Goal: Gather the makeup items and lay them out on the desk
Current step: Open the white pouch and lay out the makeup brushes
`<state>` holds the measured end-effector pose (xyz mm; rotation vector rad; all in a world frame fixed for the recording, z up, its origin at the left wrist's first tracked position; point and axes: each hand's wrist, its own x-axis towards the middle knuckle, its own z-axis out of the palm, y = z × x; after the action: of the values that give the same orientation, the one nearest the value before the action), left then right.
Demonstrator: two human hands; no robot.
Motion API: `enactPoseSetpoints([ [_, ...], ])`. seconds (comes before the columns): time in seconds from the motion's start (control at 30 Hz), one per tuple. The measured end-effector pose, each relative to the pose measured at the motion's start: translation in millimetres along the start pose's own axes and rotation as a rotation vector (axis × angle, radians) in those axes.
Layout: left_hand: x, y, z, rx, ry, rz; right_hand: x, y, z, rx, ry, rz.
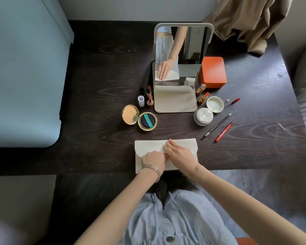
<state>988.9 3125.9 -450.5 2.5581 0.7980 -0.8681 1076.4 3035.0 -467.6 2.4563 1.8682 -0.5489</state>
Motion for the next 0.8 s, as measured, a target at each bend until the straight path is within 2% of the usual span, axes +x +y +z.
enactPoseSetpoints([
  [0.03, 0.9, 1.5, 2.2, -0.012, 0.012, -0.011, 1.4, 1.5, 3.0, -0.02, -0.06, -0.024],
  [0.13, 4.9, 2.5, 8.0, -0.018, -0.004, -0.026, 7.5, 4.2, -3.4, 0.014, -0.1, -0.013],
  [0.27, 4.6, 3.2, 13.0, -0.05, -0.029, -0.06, 24.1, 21.2, -26.2, 0.105, -0.056, 0.099],
  [0.33, 5.7, 3.0, 11.3, -0.061, -0.039, -0.064, 35.0, 27.3, -43.0, 0.129, -0.14, 0.049],
  [0.4, 7.9, 1.3, 7.6, -0.044, -0.107, -0.042, 47.9, 29.6, -59.6, 0.141, -0.216, 0.025],
  [0.5, 10.3, -2.1, -0.7, -0.027, -0.218, 0.028, 63.1, 33.2, -71.6, 0.1, -0.193, 0.062],
  [0.6, 9.4, -8.3, -4.4, -0.194, -0.278, 0.017, 68.6, 31.5, -71.2, 0.082, -0.198, 0.132],
  [0.67, 4.2, -15.6, -2.6, -0.404, -0.291, -0.005, 68.3, 27.4, -64.1, 0.054, -0.25, 0.154],
  [0.73, -1.4, -26.8, 1.0, -0.594, -0.273, -0.008, 64.6, 26.3, -58.0, 0.065, -0.268, 0.179],
  [0.8, -5.9, -43.2, 3.5, -0.643, -0.239, -0.018, 60.2, 29.2, -55.4, 0.132, -0.257, 0.218],
])
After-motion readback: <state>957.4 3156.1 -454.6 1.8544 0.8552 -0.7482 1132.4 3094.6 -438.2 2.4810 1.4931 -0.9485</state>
